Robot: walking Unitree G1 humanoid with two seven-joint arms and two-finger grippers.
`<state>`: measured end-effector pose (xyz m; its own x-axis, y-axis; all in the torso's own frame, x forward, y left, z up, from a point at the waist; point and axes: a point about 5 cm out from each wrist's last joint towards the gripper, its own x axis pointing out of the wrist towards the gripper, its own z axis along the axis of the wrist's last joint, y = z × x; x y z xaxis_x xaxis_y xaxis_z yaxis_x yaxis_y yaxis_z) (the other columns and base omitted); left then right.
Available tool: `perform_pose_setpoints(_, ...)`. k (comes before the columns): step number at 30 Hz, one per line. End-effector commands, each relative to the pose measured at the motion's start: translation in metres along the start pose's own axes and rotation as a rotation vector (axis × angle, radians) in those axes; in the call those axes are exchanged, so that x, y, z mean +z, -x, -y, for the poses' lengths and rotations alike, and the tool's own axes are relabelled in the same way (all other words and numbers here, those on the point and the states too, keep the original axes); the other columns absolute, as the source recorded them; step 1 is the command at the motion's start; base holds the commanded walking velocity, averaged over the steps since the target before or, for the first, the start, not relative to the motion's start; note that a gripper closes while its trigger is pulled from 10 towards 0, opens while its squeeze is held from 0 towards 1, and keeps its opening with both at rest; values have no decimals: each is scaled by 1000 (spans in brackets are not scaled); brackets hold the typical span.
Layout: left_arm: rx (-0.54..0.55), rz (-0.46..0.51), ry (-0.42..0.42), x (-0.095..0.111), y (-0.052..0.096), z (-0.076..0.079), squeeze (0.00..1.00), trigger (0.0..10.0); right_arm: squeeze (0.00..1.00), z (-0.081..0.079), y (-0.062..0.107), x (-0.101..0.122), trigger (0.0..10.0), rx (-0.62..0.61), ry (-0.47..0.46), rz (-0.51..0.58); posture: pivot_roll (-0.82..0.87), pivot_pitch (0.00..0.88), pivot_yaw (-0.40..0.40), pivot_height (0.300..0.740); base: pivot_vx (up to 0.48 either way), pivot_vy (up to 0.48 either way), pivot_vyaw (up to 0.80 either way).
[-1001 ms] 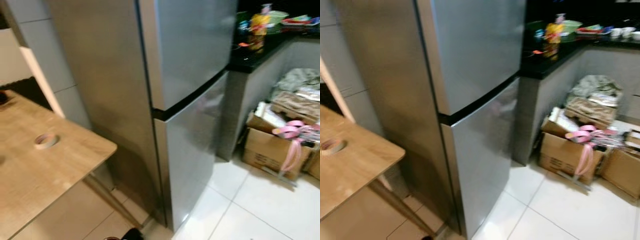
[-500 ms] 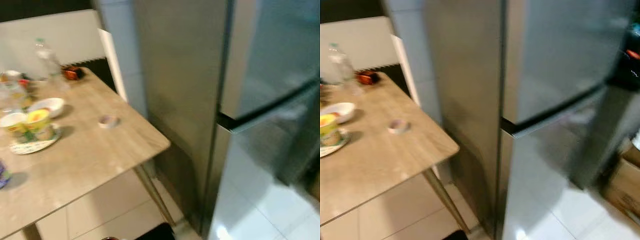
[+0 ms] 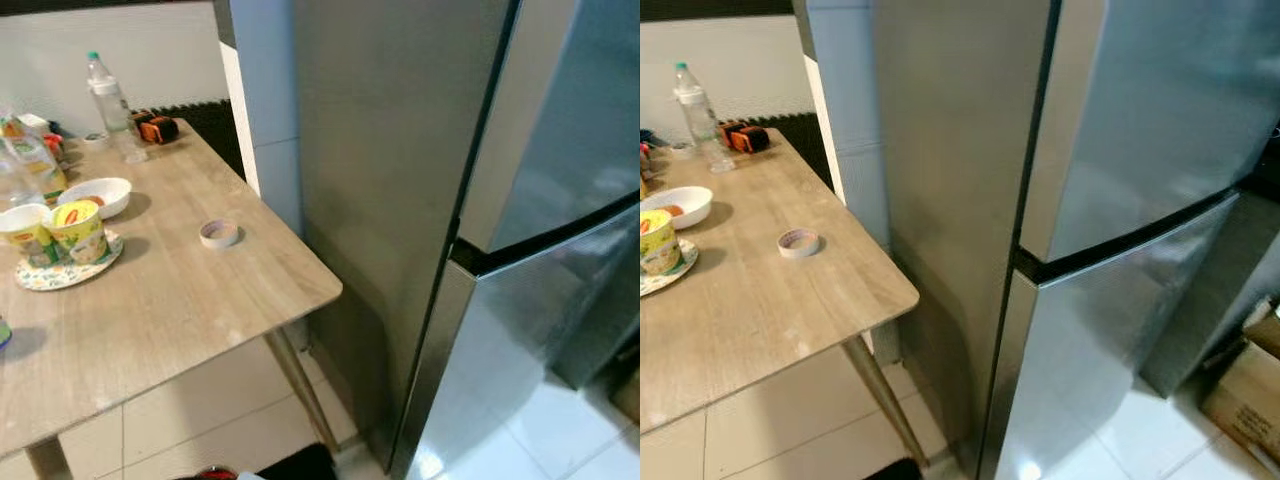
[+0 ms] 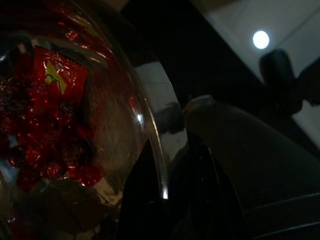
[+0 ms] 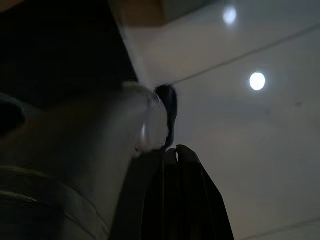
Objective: Restocking fridge
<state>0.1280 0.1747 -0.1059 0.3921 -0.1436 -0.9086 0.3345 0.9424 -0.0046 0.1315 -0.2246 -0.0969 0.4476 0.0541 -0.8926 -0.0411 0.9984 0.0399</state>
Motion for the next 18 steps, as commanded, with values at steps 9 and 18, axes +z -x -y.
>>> perform_pose_setpoints(9,-23,-77,1,-20,2,7,0,10000,0,2,1,-1,10000,-10,8,-9,-85,0,16,740,0,-424,0)
perform_pose_setpoints(18,-6,-79,-2,-20,2,5,0,10000,0,1,-1,12,10000,26,55,35,-87,0,18,740,0,-275,0)
